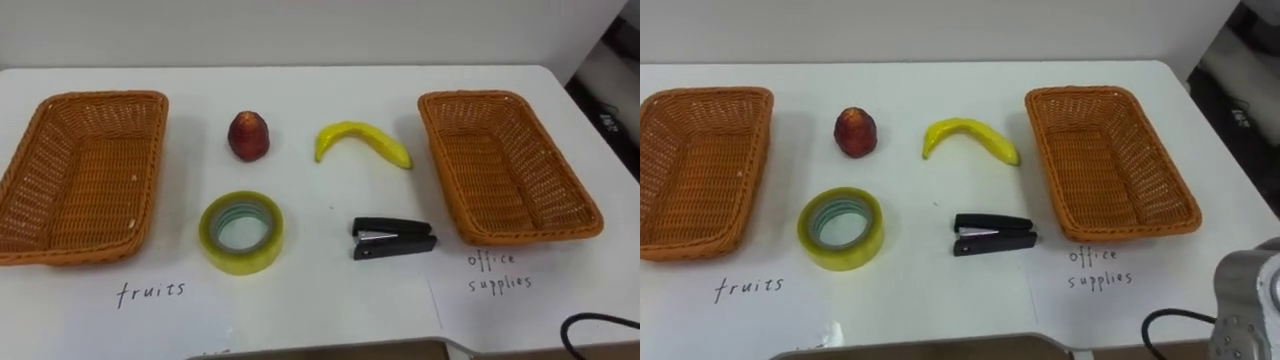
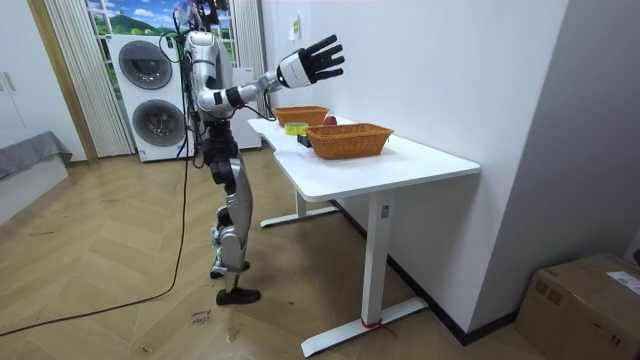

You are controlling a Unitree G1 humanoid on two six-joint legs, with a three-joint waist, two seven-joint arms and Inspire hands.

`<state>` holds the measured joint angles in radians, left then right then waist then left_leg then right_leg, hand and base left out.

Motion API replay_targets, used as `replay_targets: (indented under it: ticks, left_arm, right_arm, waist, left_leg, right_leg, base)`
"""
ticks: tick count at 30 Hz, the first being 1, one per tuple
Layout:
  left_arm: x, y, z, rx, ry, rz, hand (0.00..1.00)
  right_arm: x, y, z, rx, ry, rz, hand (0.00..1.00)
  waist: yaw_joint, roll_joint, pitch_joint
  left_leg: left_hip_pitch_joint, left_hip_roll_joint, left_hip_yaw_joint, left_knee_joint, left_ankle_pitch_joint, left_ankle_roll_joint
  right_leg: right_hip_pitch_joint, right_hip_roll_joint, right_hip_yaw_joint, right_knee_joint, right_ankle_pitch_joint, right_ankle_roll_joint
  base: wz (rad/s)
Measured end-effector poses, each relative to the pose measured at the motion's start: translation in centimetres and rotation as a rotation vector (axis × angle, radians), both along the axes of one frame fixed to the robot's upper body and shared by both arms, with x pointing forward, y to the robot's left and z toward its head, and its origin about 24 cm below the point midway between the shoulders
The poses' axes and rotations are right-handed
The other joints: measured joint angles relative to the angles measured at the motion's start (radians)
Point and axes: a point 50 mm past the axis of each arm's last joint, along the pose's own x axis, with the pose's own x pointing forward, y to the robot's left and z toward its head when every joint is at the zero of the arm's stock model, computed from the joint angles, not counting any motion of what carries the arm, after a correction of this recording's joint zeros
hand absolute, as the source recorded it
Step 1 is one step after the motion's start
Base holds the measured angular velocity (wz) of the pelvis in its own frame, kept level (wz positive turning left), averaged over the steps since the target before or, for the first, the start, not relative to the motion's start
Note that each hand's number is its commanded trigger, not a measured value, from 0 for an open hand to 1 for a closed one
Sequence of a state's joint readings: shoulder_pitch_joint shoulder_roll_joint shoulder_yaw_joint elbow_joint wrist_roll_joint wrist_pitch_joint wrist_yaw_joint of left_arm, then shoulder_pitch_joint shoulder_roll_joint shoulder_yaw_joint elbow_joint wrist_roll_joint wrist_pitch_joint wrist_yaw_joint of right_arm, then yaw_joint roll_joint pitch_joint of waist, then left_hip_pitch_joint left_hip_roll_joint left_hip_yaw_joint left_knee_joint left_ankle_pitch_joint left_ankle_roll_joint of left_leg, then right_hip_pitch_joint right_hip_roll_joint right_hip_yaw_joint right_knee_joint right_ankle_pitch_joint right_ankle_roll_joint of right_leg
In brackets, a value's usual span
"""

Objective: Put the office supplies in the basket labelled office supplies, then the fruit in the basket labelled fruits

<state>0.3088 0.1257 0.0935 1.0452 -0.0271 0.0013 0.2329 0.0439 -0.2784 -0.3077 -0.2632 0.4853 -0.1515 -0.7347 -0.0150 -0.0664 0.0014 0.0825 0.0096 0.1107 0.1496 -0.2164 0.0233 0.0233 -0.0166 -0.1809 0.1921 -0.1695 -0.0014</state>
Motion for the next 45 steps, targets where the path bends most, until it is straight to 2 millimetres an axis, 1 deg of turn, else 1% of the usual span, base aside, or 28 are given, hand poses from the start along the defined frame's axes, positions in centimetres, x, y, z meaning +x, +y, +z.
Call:
replay_targets:
  ticks: [3, 5, 7, 11, 15, 21, 28, 32, 34, 37, 40, 42, 44, 45]
  left_arm:
    - [0.0, -0.1, 0.0, -0.002, 0.000, 0.000, 0.00]
    - [-0.1, -0.1, 0.0, -0.005, 0.003, 0.000, 0.00]
    - [0.0, 0.0, 0.0, -0.006, -0.002, -0.002, 0.00]
    - [0.4, 0.0, 0.0, -0.006, -0.013, -0.006, 0.00]
    - [0.3, 0.0, 0.0, -0.002, -0.002, -0.023, 0.00]
    - [0.1, 0.0, 0.0, 0.010, 0.040, -0.083, 0.00]
    - [-0.1, -0.1, -0.1, 0.007, 0.068, -0.106, 0.00]
    - [-0.1, -0.2, -0.2, -0.010, 0.082, -0.117, 0.00]
    - [0.0, -0.2, -0.2, -0.011, 0.079, -0.119, 0.00]
    - [0.1, -0.2, -0.2, -0.019, 0.080, -0.134, 0.00]
    - [0.2, -0.1, -0.2, -0.016, 0.083, -0.148, 0.00]
    - [0.1, -0.1, -0.2, -0.017, 0.088, -0.147, 0.00]
    - [-0.1, -0.1, -0.2, -0.025, 0.097, -0.145, 0.00]
    - [-0.2, -0.1, -0.3, -0.032, 0.104, -0.143, 0.00]
  right_arm:
    - [0.4, 0.6, 0.4, -0.086, 0.010, 0.038, 0.00]
    - [0.7, 0.8, 0.8, -0.127, 0.005, 0.051, 0.00]
    - [1.2, 1.7, 1.2, -0.168, -0.007, 0.091, 0.00]
    - [1.7, 3.0, 1.4, -0.235, 0.001, 0.170, 0.00]
    - [2.6, 4.4, 1.6, -0.314, 0.032, 0.256, 0.00]
    - [3.1, 4.8, 1.7, -0.362, 0.060, 0.312, 0.00]
    - [3.3, 5.0, 1.4, -0.382, 0.093, 0.367, 0.00]
    - [3.5, 5.3, 1.3, -0.422, 0.118, 0.401, 0.00]
    - [3.6, 5.8, 1.2, -0.438, 0.128, 0.436, 0.00]
    - [3.8, 6.2, 1.1, -0.483, 0.156, 0.466, 0.00]
    - [3.9, 6.5, 1.0, -0.549, 0.186, 0.495, 0.00]
    - [3.9, 6.6, 1.0, -0.578, 0.197, 0.511, 0.00]
    - [4.0, 6.8, 1.0, -0.596, 0.205, 0.535, 0.00]
    - [4.0, 7.1, 0.9, -0.621, 0.217, 0.547, 0.00]
  waist:
    - [-0.001, -0.003, 0.0040]
    - [0.002, -0.004, 0.0037]
    - [0.008, -0.003, 0.0038]
    - [0.020, 0.000, 0.0018]
    - [0.025, 0.002, 0.0009]
    - [0.046, 0.001, -0.0009]
    - [0.047, 0.000, -0.0011]
    - [0.051, -0.002, -0.0018]
    - [0.050, -0.005, -0.0012]
    - [0.047, -0.009, -0.0029]
    - [0.049, -0.019, -0.0084]
    - [0.052, -0.022, -0.0100]
    - [0.054, -0.022, -0.0097]
    - [0.057, -0.022, -0.0081]
  left_leg:
    - [-0.001, 0.001, -0.008, 0.001, 0.000, 0.000]
    - [0.000, 0.001, -0.009, 0.001, 0.000, -0.001]
    - [0.001, 0.003, -0.008, 0.001, 0.000, -0.001]
    - [0.001, 0.003, -0.009, 0.002, 0.000, -0.001]
    - [0.001, 0.003, -0.009, 0.002, 0.000, -0.001]
    - [0.000, 0.003, -0.011, 0.004, 0.000, -0.001]
    - [-0.002, 0.003, -0.016, 0.009, 0.000, -0.001]
    - [-0.002, 0.003, -0.016, 0.010, 0.000, -0.001]
    - [-0.002, 0.004, -0.016, 0.009, 0.000, -0.001]
    - [-0.003, 0.004, -0.016, 0.009, 0.000, -0.001]
    - [-0.002, 0.004, -0.015, 0.010, 0.000, -0.001]
    - [-0.002, 0.004, -0.014, 0.011, 0.000, -0.001]
    - [-0.001, 0.003, -0.010, 0.012, 0.000, -0.001]
    - [-0.001, 0.003, -0.010, 0.013, 0.000, -0.001]
  right_leg:
    - [0.007, -0.002, -0.015, -0.004, 0.001, -0.001]
    - [0.010, -0.002, -0.018, -0.005, 0.001, -0.001]
    - [0.010, 0.000, -0.017, -0.006, 0.002, -0.003]
    - [0.010, 0.000, -0.016, -0.005, 0.003, -0.004]
    - [0.010, 0.000, -0.017, -0.005, 0.003, -0.004]
    - [0.011, 0.000, -0.020, -0.005, 0.003, -0.004]
    - [0.012, -0.001, -0.022, -0.005, 0.003, -0.004]
    - [0.012, -0.001, -0.023, -0.003, 0.004, -0.005]
    - [0.011, 0.000, -0.022, -0.003, 0.004, -0.006]
    - [0.011, 0.000, -0.022, -0.003, 0.004, -0.006]
    - [0.011, 0.000, -0.020, -0.003, 0.004, -0.006]
    - [0.013, 0.000, -0.017, -0.004, 0.005, -0.006]
    - [0.014, -0.001, -0.016, -0.005, 0.005, -0.005]
    - [0.015, -0.001, -0.016, -0.005, 0.006, -0.005]
  base:
    - [0.12]
    - [0.04]
    - [0.00]
    - [0.00]
    - [0.00]
    - [0.00]
    - [0.00]
    - [0.00]
    - [0.00]
    - [0.00]
    - [0.00]
    - [0.00]
    - [0.00]
    - [0.00]
